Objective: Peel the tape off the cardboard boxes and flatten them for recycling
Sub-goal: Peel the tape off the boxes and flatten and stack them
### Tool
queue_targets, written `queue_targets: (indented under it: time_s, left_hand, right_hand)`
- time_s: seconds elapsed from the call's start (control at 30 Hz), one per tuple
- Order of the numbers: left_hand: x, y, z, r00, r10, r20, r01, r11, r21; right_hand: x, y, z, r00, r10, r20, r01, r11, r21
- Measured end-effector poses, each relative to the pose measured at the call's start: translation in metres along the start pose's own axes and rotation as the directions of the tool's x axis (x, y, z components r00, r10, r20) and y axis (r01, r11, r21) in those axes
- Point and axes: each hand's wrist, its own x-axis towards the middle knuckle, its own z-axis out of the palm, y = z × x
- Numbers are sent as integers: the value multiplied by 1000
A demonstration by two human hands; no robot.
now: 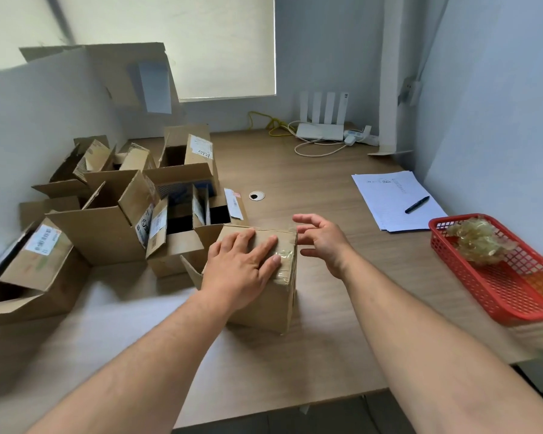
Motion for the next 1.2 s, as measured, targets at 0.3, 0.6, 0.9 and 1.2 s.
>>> queue_targets:
  time_s: [0.3, 0.6, 0.9, 1.2]
  left_hand:
    - [-6, 0, 3, 998, -62, -29, 62, 998, 0]
    - [3, 2, 1, 999, -39, -13, 39, 999, 14]
    - [7, -6, -5, 999, 3, 32, -4, 1000, 30]
    - [0, -5, -6, 1000, -10, 28, 9, 999, 34]
  right_hand:
    - [13, -6, 13, 997, -69, -48, 73, 992, 107]
    - [16, -1, 11, 999, -47, -25, 48, 998, 43]
    - [19, -7, 5, 995, 88, 44, -92, 992, 86]
    - [20, -9, 4, 982, 160, 97, -154, 986, -69]
